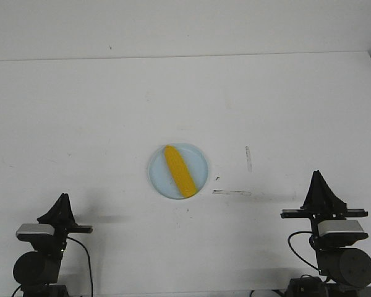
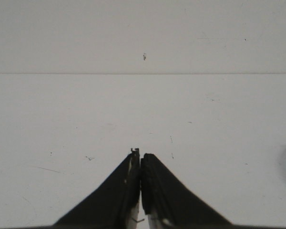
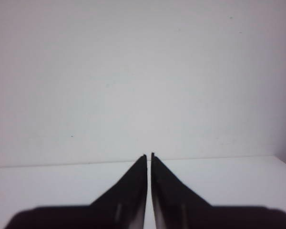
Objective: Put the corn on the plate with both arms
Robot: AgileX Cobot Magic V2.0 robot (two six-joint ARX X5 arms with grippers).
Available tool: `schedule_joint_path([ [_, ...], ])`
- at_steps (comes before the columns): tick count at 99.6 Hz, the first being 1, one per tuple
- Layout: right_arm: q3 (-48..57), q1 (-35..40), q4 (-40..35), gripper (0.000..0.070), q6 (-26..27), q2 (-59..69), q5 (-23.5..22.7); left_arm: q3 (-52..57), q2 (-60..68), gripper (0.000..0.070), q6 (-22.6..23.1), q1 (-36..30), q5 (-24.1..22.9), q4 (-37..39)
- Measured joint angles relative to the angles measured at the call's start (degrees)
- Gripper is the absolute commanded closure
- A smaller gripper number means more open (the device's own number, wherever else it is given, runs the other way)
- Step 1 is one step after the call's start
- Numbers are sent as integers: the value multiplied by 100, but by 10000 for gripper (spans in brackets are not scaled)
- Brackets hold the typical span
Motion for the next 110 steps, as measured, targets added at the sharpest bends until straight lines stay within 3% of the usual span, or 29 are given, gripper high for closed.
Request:
schedule_joint_path([
  [23, -2, 0, -15, 687, 0, -24, 0, 0, 0, 698, 0, 0, 0, 0],
  [37, -94, 0, -391, 687, -2, -363, -4, 0, 0, 698, 0, 0, 0, -4],
  [66, -1069, 0, -424, 687, -4, -942, -4, 0, 0, 698, 0, 0, 0, -4],
  [110, -1996, 2, 251, 687, -2, -940, -44, 0, 0, 698, 0, 0, 0, -4],
])
